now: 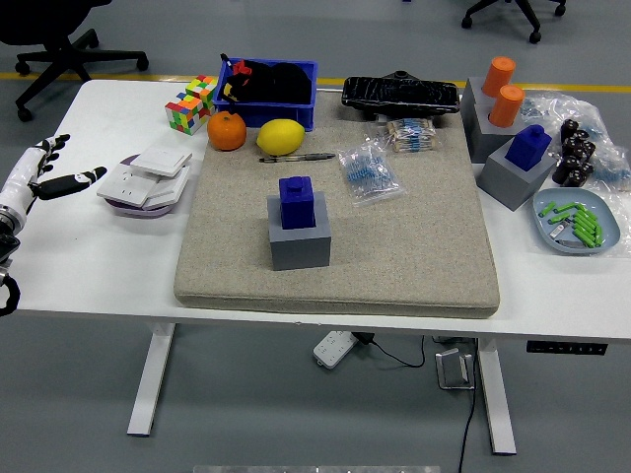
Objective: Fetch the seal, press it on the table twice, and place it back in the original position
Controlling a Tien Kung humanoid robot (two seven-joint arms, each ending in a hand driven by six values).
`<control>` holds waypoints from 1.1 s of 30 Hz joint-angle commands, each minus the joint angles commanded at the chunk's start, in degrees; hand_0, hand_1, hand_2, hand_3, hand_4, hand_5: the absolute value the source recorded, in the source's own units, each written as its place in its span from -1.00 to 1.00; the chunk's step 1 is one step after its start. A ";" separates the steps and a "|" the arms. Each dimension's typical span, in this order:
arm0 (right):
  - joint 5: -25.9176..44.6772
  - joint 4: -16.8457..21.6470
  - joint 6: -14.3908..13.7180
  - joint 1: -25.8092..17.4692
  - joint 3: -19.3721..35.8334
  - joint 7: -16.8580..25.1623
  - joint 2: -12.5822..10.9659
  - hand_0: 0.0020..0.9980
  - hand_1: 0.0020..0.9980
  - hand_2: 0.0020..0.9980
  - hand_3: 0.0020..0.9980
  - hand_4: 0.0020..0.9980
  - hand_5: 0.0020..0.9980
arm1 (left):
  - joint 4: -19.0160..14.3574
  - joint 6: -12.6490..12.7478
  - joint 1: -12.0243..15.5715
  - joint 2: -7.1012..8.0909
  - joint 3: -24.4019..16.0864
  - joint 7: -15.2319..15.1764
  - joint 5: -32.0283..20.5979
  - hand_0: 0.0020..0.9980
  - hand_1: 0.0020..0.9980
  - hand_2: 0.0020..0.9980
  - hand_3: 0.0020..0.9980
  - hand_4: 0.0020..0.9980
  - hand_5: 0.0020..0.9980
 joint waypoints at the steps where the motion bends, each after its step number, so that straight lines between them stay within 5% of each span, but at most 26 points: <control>1: -0.66 0.00 -0.07 0.10 0.78 -0.30 -0.04 0.47 0.37 0.32 0.24 0.43 0.03 | 0.02 0.02 -0.05 0.01 0.00 -0.02 -0.06 0.85 0.92 0.94 0.89 0.71 -0.28; 33: -2.63 -0.01 0.13 0.47 3.16 -1.34 -0.22 0.47 0.38 0.32 0.24 0.45 0.06 | 0.19 -0.06 -0.64 0.01 0.13 0.01 -0.33 0.84 0.91 0.92 0.89 0.70 -0.27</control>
